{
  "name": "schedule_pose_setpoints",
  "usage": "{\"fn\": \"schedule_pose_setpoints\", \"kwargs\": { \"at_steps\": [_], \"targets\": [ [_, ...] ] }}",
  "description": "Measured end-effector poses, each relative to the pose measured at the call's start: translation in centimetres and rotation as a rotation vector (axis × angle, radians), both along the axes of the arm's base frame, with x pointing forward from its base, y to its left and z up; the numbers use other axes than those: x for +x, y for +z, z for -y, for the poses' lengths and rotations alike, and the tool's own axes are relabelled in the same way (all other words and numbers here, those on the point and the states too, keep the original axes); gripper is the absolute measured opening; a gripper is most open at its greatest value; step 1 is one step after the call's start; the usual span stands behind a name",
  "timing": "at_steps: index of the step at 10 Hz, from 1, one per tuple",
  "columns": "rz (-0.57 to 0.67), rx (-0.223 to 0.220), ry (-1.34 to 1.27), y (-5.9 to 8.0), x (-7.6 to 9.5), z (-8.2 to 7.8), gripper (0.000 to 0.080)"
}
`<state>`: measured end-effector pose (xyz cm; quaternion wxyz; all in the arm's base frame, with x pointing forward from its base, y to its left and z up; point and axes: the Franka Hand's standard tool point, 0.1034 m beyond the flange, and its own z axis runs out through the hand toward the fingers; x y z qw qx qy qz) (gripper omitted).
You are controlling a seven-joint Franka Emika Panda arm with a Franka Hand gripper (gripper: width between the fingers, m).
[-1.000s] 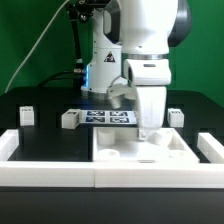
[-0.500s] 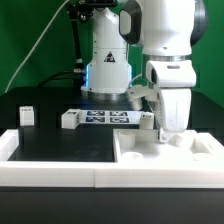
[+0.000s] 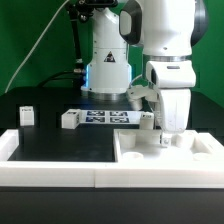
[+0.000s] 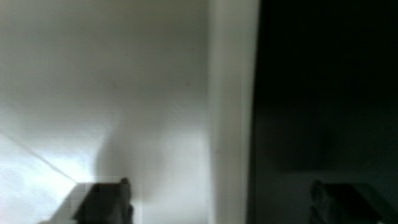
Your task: Assemble one leg
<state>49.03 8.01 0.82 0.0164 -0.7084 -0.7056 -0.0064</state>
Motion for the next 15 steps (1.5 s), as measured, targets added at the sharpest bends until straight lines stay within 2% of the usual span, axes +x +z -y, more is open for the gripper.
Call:
{"fn": "schedule_pose_setpoints", "kwargs": {
  "at_steps": [1,2,3,6,9,10,11,14,15],
  "targets": [
    [0.0,0.0,0.0,0.0,0.0,0.0,0.0598],
    [0.0,0.0,0.0,0.0,0.0,0.0,0.0598],
    [0.0,0.0,-0.001,0.0,0.0,0.0,0.0639],
    [0.0,-0.001,-0.004,0.2,0.0,0.0,0.0646],
    [0.032,-0.017,-0.06,4.1,-0.7,-0.2,0.0649],
    [0.058,-0.02,-0.079,5.9,-0.7,-0.4,0.0649],
    [0.064,-0.02,-0.104,6.4,-1.0,-0.5,0.0649],
    [0.057,-0.019,-0.124,6.0,-1.0,-0.4,0.0649],
    [0.052,-0.014,-0.241,6.0,-1.1,-0.4,0.0649]
  ]
}}
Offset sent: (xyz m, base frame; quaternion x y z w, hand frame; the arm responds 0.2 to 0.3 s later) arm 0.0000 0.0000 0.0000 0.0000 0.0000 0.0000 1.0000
